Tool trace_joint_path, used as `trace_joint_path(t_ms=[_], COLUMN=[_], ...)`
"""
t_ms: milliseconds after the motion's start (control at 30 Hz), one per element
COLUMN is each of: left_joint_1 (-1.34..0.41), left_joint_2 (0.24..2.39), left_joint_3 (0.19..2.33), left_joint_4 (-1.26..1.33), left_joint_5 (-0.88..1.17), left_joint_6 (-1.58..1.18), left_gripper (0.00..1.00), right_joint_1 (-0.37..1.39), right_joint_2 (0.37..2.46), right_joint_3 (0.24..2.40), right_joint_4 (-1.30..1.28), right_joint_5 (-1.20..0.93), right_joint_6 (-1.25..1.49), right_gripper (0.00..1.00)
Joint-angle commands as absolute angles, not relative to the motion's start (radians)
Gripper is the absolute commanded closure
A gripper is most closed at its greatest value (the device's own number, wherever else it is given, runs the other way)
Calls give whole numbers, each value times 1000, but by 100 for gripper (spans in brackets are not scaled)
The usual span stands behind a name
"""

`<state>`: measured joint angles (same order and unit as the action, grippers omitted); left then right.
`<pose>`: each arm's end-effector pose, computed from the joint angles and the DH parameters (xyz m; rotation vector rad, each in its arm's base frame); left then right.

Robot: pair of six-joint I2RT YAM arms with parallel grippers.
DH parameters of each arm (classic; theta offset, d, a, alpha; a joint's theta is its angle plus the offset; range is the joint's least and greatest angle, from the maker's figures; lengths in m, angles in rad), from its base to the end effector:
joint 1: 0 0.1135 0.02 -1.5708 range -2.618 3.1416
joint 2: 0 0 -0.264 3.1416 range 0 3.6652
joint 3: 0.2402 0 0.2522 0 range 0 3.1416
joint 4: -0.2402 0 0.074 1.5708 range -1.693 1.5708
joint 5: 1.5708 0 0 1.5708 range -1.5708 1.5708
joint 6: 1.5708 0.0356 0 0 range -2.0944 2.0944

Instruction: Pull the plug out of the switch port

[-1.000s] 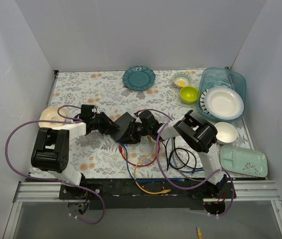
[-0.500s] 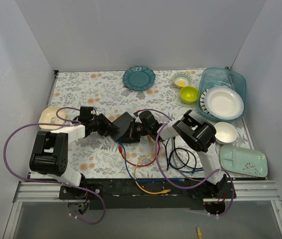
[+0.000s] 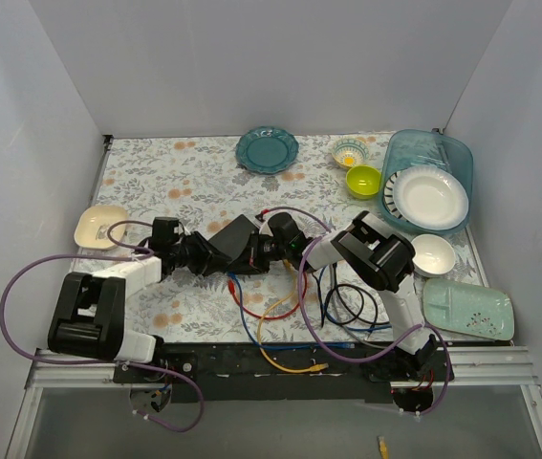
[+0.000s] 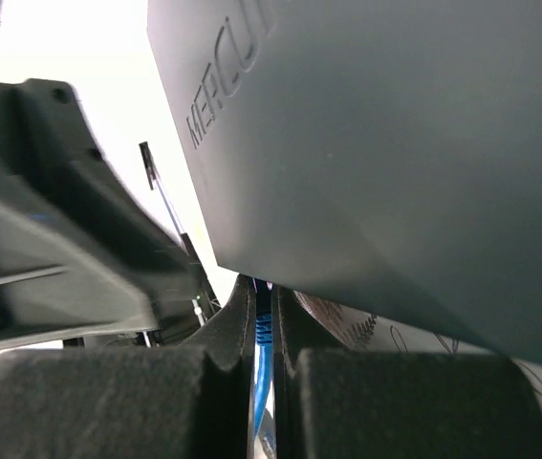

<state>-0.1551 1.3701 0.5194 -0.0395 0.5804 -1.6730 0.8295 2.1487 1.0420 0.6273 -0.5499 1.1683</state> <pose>0.2334 -0.0563 0.1470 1.7150 -2.2392 1.2980 0.2700 0.3224 0.0943 -0.0006 2.5035 1.6366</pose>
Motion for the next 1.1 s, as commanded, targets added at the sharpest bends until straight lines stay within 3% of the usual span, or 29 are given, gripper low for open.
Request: trace_joint_path(t_ms=[0,467,633,800,933,967,1067], left_joint_1=[-161,-161,-158,-160,-160,-160,-161], left_joint_2=[1433,1557,1500,1457,1428,1422,1402], left_joint_3=[512,574,592,627,655,661,684], left_joint_4=[-12,-58,-52,-29,-12,-14,-37], left_joint_5=[592,500,491,503,506,503,482], left_joint_6=[-1649,-1601,-1601,-1598,-1612,-1615,-1638], left_gripper=[75,75,75,75,73,72,69], right_joint_1=[834,822,735,713,719,722,748], right_joint_2=[2189,2123,1964,1810,1683,1655,1568], right_joint_3=[999,867,740,785,807,831,964], right_joint_4=[467,437,411,94,58,34,-110], right_joint_5=[-561,-581,-490,-298,-235,-180,-21], right_joint_6=[1071,990,933,663,586,575,502], right_gripper=[99,99,99,99,99,83,59])
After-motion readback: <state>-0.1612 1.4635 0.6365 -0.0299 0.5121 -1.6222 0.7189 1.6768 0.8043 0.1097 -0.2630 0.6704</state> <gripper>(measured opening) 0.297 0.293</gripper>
